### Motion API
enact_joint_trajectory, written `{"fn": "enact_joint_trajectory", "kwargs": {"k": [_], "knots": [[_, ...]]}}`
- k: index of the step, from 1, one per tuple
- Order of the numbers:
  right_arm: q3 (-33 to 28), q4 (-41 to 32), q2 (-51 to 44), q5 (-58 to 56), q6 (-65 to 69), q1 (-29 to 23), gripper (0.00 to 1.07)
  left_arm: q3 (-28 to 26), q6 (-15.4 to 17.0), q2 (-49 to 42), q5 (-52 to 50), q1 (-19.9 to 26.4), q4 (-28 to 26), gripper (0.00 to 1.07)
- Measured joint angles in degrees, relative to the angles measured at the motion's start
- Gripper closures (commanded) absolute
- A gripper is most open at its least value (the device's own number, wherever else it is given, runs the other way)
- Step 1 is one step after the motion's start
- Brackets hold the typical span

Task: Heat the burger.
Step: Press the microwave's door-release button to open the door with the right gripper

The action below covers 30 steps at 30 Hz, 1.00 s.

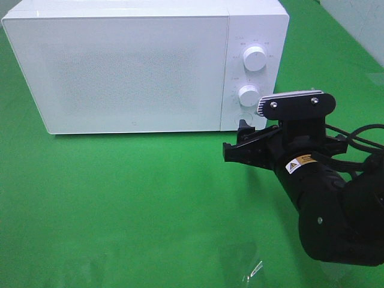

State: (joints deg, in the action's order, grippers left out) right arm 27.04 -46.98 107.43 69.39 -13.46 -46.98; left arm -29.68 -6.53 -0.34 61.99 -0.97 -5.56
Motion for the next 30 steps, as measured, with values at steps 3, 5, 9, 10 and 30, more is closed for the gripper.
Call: {"fn": "enact_joint_trajectory", "kwargs": {"k": [3,5,9,10,30], "knots": [[0.86,0.74,0.52,-0.06,1.38,1.15,0.32,0.0,0.0,0.0,0.0,0.0,0.0,0.09],[1.03,0.8,0.52,0.0,1.43,1.15,0.32,0.0,0.0,0.0,0.0,0.0,0.0,0.09],[1.15,1.03,0.57,0.0,1.43,1.15,0.32,0.0,0.0,0.0,0.0,0.0,0.0,0.09],[1.15,1.09,0.57,0.0,1.66,1.15,0.32,0.0,0.0,0.0,0.0,0.0,0.0,0.09],[1.15,1.2,0.57,-0.92,61.19,1.15,0.89,0.0,0.0,0.0,0.0,0.0,0.0,0.09]]}}
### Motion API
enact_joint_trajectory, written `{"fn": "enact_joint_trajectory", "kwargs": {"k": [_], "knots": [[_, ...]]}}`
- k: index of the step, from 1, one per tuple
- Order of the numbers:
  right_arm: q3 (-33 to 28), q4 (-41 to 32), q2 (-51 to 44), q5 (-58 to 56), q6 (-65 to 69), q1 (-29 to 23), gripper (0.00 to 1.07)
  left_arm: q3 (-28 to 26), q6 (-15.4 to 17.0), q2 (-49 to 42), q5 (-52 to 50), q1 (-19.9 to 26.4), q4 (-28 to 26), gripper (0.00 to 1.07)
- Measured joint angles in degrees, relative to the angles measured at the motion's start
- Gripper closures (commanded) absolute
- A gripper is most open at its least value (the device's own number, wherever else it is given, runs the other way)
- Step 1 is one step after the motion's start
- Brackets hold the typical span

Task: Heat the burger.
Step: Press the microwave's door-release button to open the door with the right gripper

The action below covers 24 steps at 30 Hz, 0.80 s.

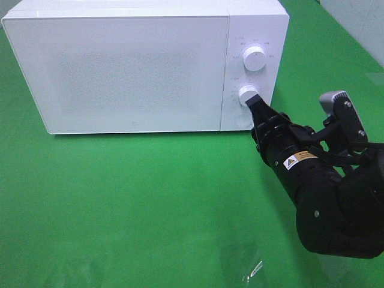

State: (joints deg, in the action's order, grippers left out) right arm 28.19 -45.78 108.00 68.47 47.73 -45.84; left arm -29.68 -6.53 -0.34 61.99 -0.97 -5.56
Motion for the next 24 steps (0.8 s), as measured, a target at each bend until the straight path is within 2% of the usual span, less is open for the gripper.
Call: {"fn": "enact_joint_trajectory", "kwargs": {"k": [3,6,7,9,16,21,24], "knots": [[0.0,0.0,0.0,-0.06,12.72,0.0,0.97,0.0,0.0,0.0,0.0,0.0,0.0,0.09],[0.0,0.0,0.0,-0.17,15.87,0.0,0.99,0.0,0.0,0.0,0.0,0.0,0.0,0.09],[0.0,0.06,0.0,-1.2,20.86,0.0,1.05,0.0,0.0,0.0,0.0,0.0,0.0,0.09],[0.0,0.92,0.0,-2.58,24.12,0.0,1.07,0.0,0.0,0.0,0.0,0.0,0.0,0.09],[0.0,5.5,0.0,-7.96,35.18,0.29,1.07,0.0,0.0,0.0,0.0,0.0,0.0,0.09],[0.0,5.67,0.17,-9.17,36.27,0.74,1.07,0.0,0.0,0.0,0.0,0.0,0.0,0.09],[0.97,8.42,1.15,-12.03,36.96,3.15,1.07,0.0,0.0,0.0,0.0,0.0,0.0,0.09]]}}
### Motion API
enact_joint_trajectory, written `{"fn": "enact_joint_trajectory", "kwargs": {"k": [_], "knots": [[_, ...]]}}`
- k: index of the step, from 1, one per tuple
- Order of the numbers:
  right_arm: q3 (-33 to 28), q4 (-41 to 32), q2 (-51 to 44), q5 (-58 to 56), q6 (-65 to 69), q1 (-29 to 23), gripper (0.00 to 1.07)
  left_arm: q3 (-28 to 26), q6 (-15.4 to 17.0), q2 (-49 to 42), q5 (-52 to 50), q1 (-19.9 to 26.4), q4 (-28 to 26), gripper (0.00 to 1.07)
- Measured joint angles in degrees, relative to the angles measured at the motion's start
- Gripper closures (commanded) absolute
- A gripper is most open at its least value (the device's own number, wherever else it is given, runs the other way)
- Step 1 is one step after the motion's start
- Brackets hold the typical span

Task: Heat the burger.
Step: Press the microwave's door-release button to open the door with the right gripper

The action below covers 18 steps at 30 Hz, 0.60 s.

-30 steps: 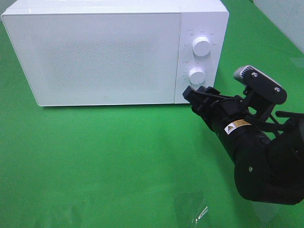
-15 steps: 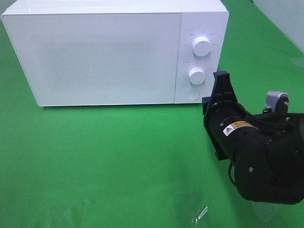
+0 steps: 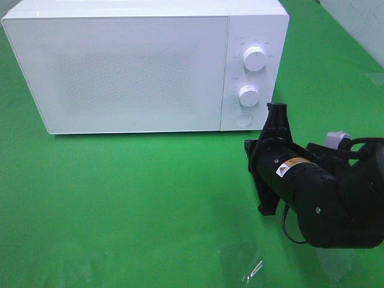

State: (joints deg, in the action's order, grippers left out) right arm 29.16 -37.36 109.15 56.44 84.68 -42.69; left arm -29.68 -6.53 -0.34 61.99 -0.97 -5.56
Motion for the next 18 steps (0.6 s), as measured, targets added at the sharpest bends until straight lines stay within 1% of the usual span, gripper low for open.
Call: {"fn": "enact_joint_trajectory", "kwargs": {"k": [1,2,3,8,10,14,18], "knots": [[1.09,2.06,0.34,-0.97,0.74,1.55,1.07,0.0,0.0,0.0,0.0,0.0,0.0,0.09],[1.09,2.06,0.34,-0.97,0.74,1.55,1.07,0.0,0.0,0.0,0.0,0.0,0.0,0.09],[2.29,3.78,0.63,-1.43,0.8,2.75,1.07,0.0,0.0,0.0,0.0,0.0,0.0,0.09],[3.61,4.81,1.2,-1.66,0.86,4.3,1.07,0.0,0.0,0.0,0.0,0.0,0.0,0.09],[5.21,6.76,2.86,-2.12,1.15,6.13,1.07,0.0,0.0,0.0,0.0,0.0,0.0,0.09],[6.88,9.0,4.81,-2.18,2.29,7.85,1.07,0.0,0.0,0.0,0.0,0.0,0.0,0.09],[8.94,9.34,6.25,-2.46,2.41,9.28,1.07,0.0,0.0,0.0,0.0,0.0,0.0,0.09]]}}
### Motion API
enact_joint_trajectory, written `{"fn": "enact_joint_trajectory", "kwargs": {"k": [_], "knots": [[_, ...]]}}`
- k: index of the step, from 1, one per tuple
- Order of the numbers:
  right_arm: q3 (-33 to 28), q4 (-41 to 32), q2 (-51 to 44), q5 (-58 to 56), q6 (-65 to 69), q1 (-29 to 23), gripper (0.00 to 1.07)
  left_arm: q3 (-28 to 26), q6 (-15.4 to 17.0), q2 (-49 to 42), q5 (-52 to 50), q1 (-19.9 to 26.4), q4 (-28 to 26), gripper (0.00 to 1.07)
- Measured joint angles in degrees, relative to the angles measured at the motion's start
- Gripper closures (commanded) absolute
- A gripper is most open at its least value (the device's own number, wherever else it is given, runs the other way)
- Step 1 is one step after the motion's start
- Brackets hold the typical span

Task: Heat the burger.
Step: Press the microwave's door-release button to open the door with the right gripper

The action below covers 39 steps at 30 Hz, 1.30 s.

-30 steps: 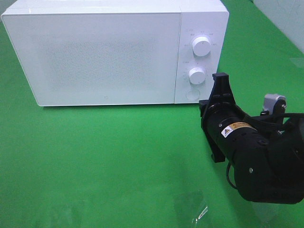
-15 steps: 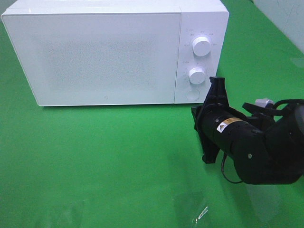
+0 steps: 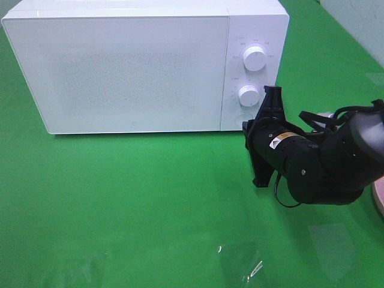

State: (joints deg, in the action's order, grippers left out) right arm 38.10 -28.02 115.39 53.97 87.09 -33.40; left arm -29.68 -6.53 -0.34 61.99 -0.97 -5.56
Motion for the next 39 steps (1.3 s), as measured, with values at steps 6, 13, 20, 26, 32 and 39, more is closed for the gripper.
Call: {"fn": "enact_joint_trajectory", "kwargs": {"k": [6,13,20,26,32,39], "knots": [[2.69,1.09,2.01,-0.57,0.0,1.03,1.07,0.0,0.0,0.0,0.0,0.0,0.0,0.09],[6.59,1.49,4.53,-2.35,0.11,2.64,1.07,0.0,0.0,0.0,0.0,0.0,0.0,0.09],[8.88,1.43,6.82,-3.15,0.11,4.01,1.07,0.0,0.0,0.0,0.0,0.0,0.0,0.09],[9.34,0.63,7.91,-3.04,0.11,4.01,1.07,0.0,0.0,0.0,0.0,0.0,0.0,0.09],[9.34,-0.11,8.02,-1.43,0.11,4.01,1.07,0.0,0.0,0.0,0.0,0.0,0.0,0.09],[9.91,-0.46,8.31,-0.4,-0.8,3.9,1.07,0.0,0.0,0.0,0.0,0.0,0.0,0.09]]}}
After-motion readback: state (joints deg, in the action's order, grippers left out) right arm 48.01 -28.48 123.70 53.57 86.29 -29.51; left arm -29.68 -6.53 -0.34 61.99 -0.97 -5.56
